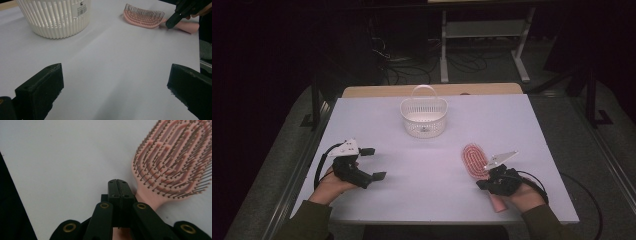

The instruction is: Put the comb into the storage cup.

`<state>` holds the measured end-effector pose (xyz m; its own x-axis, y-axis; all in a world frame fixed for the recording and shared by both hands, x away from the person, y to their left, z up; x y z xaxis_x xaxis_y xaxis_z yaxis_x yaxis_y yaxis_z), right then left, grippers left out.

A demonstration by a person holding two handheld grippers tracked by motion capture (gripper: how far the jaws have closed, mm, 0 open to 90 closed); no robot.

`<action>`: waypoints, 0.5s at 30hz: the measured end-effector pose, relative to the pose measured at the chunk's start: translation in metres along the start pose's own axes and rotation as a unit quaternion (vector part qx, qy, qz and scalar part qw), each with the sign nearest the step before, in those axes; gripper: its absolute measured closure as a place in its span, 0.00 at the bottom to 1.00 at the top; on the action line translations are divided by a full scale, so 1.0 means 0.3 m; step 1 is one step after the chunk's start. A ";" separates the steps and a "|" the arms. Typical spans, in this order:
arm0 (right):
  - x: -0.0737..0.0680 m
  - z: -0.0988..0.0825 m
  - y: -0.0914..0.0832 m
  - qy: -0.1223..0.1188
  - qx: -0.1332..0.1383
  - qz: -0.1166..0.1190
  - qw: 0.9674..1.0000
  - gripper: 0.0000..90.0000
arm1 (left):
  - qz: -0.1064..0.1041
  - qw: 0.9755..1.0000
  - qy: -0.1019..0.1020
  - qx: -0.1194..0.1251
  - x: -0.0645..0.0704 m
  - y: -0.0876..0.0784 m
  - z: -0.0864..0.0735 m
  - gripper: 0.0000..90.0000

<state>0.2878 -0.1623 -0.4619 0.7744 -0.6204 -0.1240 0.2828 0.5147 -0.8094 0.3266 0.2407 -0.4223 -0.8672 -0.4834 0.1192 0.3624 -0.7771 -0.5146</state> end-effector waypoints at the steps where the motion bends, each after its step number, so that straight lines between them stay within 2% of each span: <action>1: 0.005 -0.004 -0.004 0.004 -0.002 -0.004 1.000 0.99 | 0.000 1.000 0.000 0.000 0.000 0.000 0.000 0.00; 4: 0.012 -0.008 -0.008 0.003 -0.004 -0.008 1.000 0.99 | 0.000 1.000 0.000 0.000 0.000 0.000 0.001 0.00; 15: 0.056 -0.034 -0.035 0.024 -0.014 -0.029 0.999 0.99 | -0.001 1.000 0.000 0.000 0.000 0.002 0.002 0.00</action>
<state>0.2921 -0.1844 -0.4613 0.7285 -0.6773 -0.1029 0.3109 0.4607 -0.8313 0.3271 0.2401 -0.4220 -0.8683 -0.4814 0.1198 0.3607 -0.7784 -0.5139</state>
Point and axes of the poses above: each handheld gripper's, and its own axes: y roughly forward along the jaws, z roughly out of its top, x roughly to its right, the point moved 4 cm from there along y, roughly forward along the jaws
